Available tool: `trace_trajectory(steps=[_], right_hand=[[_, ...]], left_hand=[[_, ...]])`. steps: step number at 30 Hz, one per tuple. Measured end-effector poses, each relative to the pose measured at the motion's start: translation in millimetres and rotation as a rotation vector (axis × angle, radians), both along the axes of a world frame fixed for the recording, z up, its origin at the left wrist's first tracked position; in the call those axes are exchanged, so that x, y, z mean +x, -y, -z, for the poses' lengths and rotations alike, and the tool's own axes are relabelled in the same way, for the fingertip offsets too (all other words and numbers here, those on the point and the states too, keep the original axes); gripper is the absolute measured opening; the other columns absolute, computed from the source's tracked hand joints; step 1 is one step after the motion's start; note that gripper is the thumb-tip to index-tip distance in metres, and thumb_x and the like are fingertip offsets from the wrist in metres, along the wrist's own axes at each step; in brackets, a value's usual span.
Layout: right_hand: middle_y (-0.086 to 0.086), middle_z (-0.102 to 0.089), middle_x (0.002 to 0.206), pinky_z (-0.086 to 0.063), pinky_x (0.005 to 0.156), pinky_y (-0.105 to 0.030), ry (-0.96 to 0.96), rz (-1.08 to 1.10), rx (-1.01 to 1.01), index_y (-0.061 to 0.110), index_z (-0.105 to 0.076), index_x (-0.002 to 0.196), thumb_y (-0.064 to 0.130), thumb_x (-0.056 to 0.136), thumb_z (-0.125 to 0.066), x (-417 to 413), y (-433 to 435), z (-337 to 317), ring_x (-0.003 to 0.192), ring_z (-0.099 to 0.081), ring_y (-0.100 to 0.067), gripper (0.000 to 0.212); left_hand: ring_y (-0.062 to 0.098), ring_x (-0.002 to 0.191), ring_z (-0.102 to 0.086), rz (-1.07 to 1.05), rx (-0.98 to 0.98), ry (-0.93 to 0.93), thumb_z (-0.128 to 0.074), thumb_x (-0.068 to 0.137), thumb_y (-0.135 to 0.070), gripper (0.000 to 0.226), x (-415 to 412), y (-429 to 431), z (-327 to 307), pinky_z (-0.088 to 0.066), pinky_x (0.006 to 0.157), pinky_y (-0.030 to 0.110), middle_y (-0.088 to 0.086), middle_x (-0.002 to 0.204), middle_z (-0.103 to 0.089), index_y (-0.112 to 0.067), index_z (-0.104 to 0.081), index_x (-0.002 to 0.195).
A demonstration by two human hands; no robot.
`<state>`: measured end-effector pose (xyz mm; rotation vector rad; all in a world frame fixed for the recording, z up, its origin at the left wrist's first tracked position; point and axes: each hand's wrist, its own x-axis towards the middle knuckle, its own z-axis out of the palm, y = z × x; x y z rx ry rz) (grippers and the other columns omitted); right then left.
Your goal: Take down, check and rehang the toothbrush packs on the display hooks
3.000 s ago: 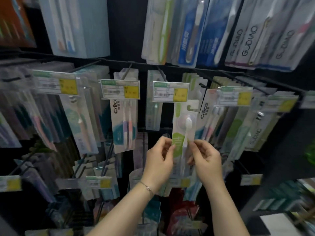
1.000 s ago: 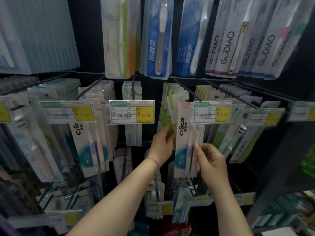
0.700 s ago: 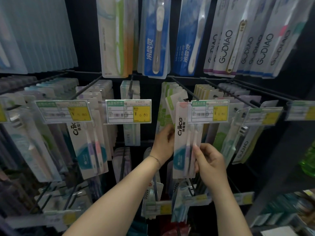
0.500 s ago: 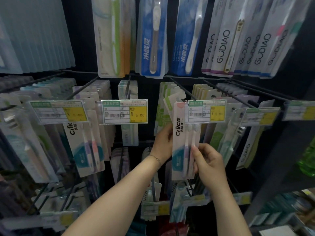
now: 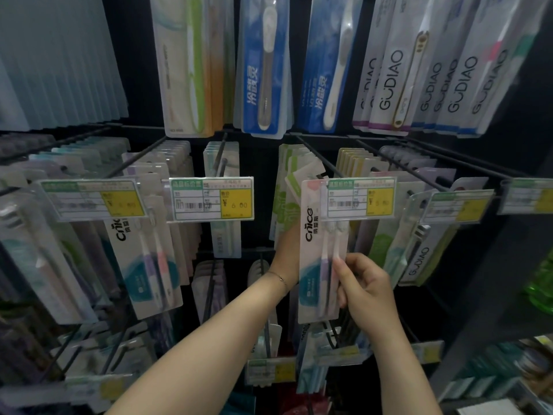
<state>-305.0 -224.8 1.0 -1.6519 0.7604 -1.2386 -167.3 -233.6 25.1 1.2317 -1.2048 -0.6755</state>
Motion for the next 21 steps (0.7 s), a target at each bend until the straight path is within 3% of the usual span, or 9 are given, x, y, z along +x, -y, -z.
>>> trace_trajectory(steps=[4, 8, 11, 14, 17, 21], right_hand=[[0.01, -0.058, 0.053, -0.041, 0.048, -0.021, -0.017, 0.002, 0.001, 0.009, -0.065, 0.085, 0.019, 0.094, -0.056, 1, 1, 0, 0.046, -0.051, -0.003, 0.017], [0.004, -0.053, 0.048, -0.04, 0.048, -0.031, -0.027, -0.007, 0.011, 0.01, -0.065, 0.086, 0.026, 0.093, -0.056, 1, 2, 0, 0.043, -0.045, -0.014, 0.02], [0.003, -0.051, 0.046, -0.04, 0.046, -0.029, -0.022, -0.001, 0.005, 0.009, -0.065, 0.085, 0.021, 0.094, -0.056, 1, 1, -1, 0.042, -0.045, -0.012, 0.018], [0.006, -0.053, 0.047, -0.04, 0.044, -0.023, -0.021, -0.002, -0.001, 0.008, -0.065, 0.085, 0.019, 0.094, -0.056, 0, 1, -1, 0.042, -0.046, -0.007, 0.017], [0.009, -0.058, 0.052, -0.041, 0.046, -0.017, -0.024, -0.005, -0.007, 0.008, -0.066, 0.085, 0.017, 0.094, -0.057, -1, 0, -2, 0.045, -0.051, -0.002, 0.016], [0.006, -0.056, 0.051, -0.041, 0.045, -0.021, -0.031, 0.004, 0.005, 0.008, -0.066, 0.085, 0.018, 0.094, -0.057, -2, -1, -3, 0.044, -0.047, -0.006, 0.016]], left_hand=[[0.013, 0.07, -0.051, 0.012, 0.011, 0.001, -0.05, 0.096, -0.009, 0.03, -1, -3, -4, -0.047, 0.076, 0.035, -0.001, 0.071, -0.052, -0.018, -0.046, 0.068], [0.008, 0.063, -0.05, 0.037, 0.015, -0.084, -0.044, 0.098, -0.007, 0.033, -2, -3, -7, -0.044, 0.067, 0.023, 0.0, 0.068, -0.048, -0.015, -0.043, 0.066], [0.002, 0.058, -0.05, 0.036, 0.059, -0.086, -0.041, 0.099, -0.005, 0.033, -4, -2, -8, -0.043, 0.059, 0.011, 0.001, 0.07, -0.045, -0.014, -0.04, 0.067], [-0.003, 0.067, -0.048, 0.056, 0.063, -0.102, -0.038, 0.101, -0.007, 0.032, -7, -4, -5, -0.043, 0.067, 0.006, -0.004, 0.076, -0.043, -0.019, -0.038, 0.071], [0.001, 0.073, -0.045, 0.05, 0.09, -0.131, -0.034, 0.102, -0.011, 0.031, -7, -6, -2, -0.046, 0.084, 0.016, -0.007, 0.08, -0.044, -0.024, -0.039, 0.075], [0.0, 0.064, -0.05, 0.057, 0.127, -0.251, -0.037, 0.1, -0.003, 0.031, -11, -5, -3, -0.045, 0.066, 0.012, 0.0, 0.076, -0.045, -0.016, -0.04, 0.073]])
